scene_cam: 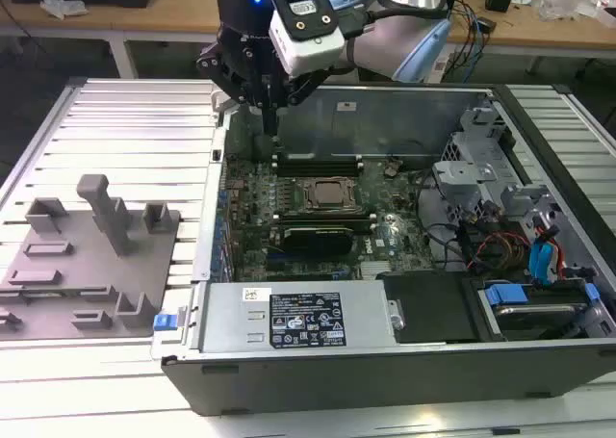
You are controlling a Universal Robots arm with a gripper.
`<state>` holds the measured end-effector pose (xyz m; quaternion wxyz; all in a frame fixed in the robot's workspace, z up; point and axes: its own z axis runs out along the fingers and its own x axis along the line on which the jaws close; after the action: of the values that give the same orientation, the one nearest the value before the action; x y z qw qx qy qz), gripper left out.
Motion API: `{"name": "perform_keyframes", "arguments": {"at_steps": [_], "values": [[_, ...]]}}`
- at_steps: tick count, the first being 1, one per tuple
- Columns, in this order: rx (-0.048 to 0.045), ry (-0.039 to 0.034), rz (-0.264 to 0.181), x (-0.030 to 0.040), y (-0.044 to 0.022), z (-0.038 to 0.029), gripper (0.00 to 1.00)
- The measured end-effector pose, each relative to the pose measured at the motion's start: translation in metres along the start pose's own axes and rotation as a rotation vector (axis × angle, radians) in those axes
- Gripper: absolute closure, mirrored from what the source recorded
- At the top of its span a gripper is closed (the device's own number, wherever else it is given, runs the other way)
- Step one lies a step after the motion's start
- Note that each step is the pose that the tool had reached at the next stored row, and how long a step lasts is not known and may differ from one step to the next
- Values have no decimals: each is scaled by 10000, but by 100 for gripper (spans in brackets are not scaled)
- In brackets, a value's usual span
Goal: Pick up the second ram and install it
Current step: 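Reach for the second ram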
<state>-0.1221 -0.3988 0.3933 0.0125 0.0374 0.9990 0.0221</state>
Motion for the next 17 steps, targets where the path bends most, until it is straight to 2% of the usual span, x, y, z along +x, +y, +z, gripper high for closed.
{"name": "perform_keyframes", "arguments": {"at_steps": [2, 5, 7, 9, 12, 14, 17], "values": [[1, 0, 0, 126, -10, -3, 89], [1, 1, 1, 227, -17, -2, 89], [1, 1, 0, 252, -19, -1, 89], [0, 0, 0, 356, -27, 2, 89], [0, 0, 0, 407, -31, 5, 89], [0, 0, -1, 475, -36, 7, 89], [0, 0, 0, 532, -41, 7, 89]]}}
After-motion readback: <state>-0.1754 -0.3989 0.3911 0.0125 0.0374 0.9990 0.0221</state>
